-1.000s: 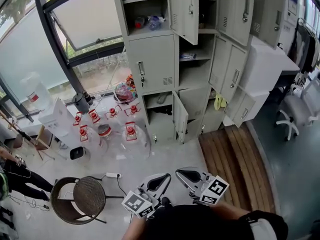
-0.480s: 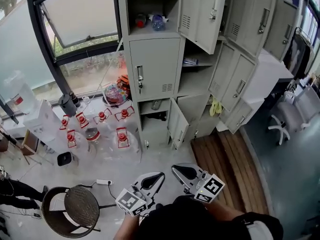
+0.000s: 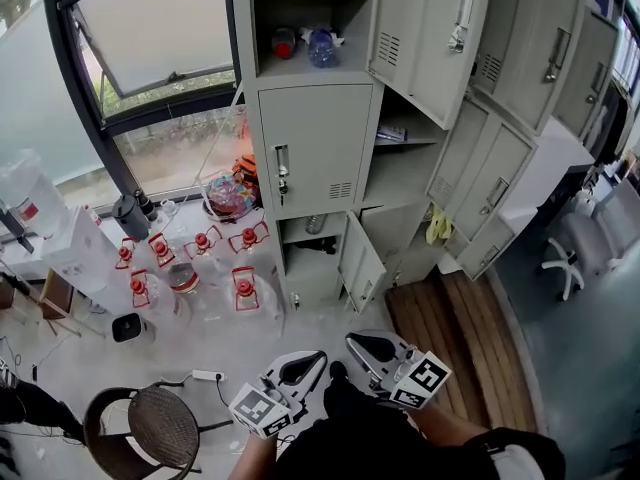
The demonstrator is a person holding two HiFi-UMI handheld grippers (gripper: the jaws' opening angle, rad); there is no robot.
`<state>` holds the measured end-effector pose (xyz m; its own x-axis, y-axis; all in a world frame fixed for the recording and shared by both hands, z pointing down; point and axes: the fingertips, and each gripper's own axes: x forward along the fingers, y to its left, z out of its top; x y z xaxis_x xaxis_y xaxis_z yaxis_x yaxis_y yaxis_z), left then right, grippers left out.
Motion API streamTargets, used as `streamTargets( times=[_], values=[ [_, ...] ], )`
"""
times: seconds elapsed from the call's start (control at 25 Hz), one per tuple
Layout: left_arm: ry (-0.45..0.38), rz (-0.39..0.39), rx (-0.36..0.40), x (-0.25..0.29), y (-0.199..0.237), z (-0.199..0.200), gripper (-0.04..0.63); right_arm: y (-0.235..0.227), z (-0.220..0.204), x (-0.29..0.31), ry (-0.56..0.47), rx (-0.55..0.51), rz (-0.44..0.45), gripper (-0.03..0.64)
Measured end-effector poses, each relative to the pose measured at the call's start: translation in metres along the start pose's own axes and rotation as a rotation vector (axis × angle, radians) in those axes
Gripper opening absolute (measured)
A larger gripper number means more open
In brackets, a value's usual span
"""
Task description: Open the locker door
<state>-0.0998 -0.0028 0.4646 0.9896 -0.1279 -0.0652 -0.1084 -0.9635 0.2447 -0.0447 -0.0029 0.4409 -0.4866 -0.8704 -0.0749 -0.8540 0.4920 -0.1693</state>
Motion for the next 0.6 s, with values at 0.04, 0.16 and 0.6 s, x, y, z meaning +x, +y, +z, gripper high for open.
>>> streamTargets(
  times=[0.04, 0.16, 0.6],
  values=[
    [0.004, 0.011, 0.000, 0.004, 0.008, 0.001, 0.017, -0.008, 0.000, 0.005, 0.001, 0.003, 0.005, 0.012],
    [0.017, 0.042, 0.007, 0.018, 0.035, 0.007, 0.017, -0.032, 0.003, 0.023, -0.007, 0.008, 0.027, 0.012],
    [0.017, 0.158, 0.034, 0.068, 0.122, 0.044, 0.017, -0.113, 0.029, 0.089, -0.007, 0.018, 0.143, 0.012]
  ],
)
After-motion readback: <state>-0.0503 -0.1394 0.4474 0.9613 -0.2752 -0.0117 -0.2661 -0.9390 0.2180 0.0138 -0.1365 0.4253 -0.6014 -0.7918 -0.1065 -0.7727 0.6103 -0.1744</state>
